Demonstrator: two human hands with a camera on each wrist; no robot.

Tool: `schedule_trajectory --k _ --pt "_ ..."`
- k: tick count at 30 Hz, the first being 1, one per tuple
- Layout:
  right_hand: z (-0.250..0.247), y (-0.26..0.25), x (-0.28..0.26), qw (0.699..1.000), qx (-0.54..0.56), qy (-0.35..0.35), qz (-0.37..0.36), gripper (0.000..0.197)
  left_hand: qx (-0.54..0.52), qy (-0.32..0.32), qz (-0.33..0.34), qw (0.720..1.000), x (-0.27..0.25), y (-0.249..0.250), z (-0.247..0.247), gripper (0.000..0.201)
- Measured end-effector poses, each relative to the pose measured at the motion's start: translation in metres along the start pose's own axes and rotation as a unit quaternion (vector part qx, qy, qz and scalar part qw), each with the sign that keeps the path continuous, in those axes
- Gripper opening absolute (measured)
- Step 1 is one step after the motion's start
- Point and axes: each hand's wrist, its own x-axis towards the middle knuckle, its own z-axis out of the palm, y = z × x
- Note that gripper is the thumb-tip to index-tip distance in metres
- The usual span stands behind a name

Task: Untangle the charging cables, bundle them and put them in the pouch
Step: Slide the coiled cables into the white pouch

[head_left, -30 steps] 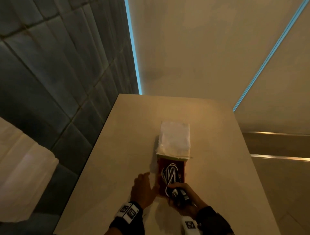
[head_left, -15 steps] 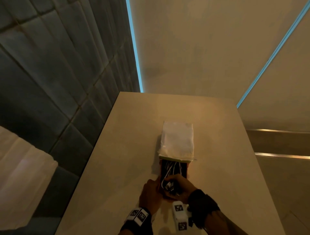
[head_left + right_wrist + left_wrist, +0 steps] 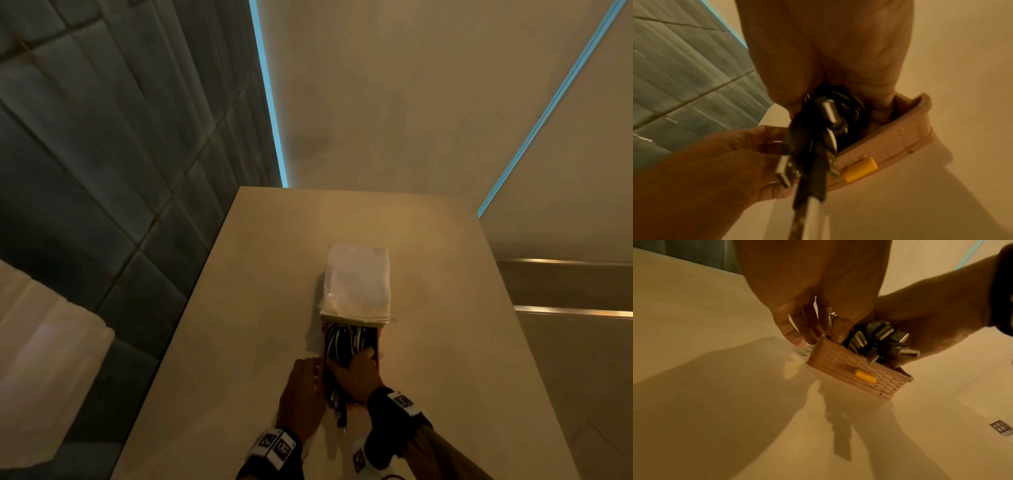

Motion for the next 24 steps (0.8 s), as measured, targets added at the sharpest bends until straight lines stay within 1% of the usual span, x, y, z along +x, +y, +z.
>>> schedule_trajectory --k 2,3,4,5,6,7,9,10,12,14,19,22,24 --pt "-0.005 -0.005 -0.007 0.997 -0.081 -0.009 -0.012 0.094 -0.010 0.011 0.012 1.000 -0.006 0.000 0.000 0.019" --pt "-0.010 -0.007 -0.011 0.993 -0.113 -0.019 -0.021 0.091 -0.015 0.017 0.015 1.000 -0.009 -0.001 0.000 0.021" --pt "-0.016 -0.007 -0.012 0.989 -0.141 -0.030 -0.036 0.082 -0.017 0.027 0.019 0.999 -0.010 -0.001 0.000 0.023" --pt "-0.024 -0.009 -0.016 0.983 -0.171 -0.035 -0.062 0.064 -0.014 0.034 0.021 0.999 -0.011 -0.001 -0.001 0.025" --pt "-0.032 -0.008 -0.019 0.974 -0.206 -0.029 -0.094 0.041 -0.006 0.037 0.025 0.999 -0.010 0.000 -0.002 0.026" --pt "-0.040 -0.008 -0.022 0.963 -0.240 -0.011 -0.121 0.027 0.003 0.039 0.032 0.999 -0.009 0.000 -0.003 0.026" --pt "-0.054 -0.009 -0.025 0.950 -0.266 0.050 -0.154 0.029 0.017 0.041 0.049 0.998 -0.006 0.001 -0.004 0.026" --pt "-0.058 -0.008 -0.025 0.949 -0.261 0.061 -0.164 0.030 0.018 0.044 0.060 0.997 -0.004 0.002 -0.004 0.026" --pt "-0.059 -0.006 -0.019 0.952 -0.253 0.052 -0.165 0.032 0.019 0.054 0.079 0.995 0.002 0.007 -0.002 0.025" --pt "-0.057 -0.005 -0.012 0.956 -0.250 0.038 -0.149 0.034 0.028 0.060 0.084 0.994 0.010 0.015 0.000 0.026" --pt "-0.059 -0.003 0.003 0.974 -0.195 0.051 -0.105 0.039 0.080 0.056 0.041 0.994 0.028 0.039 0.001 0.025" --pt "-0.057 0.001 0.011 0.981 -0.168 0.057 -0.072 0.030 0.128 0.033 0.024 0.991 0.033 0.045 0.004 0.028" --pt "-0.055 0.005 0.012 0.985 -0.137 0.064 -0.082 0.026 0.124 0.042 0.002 0.991 0.038 0.048 0.004 0.027"
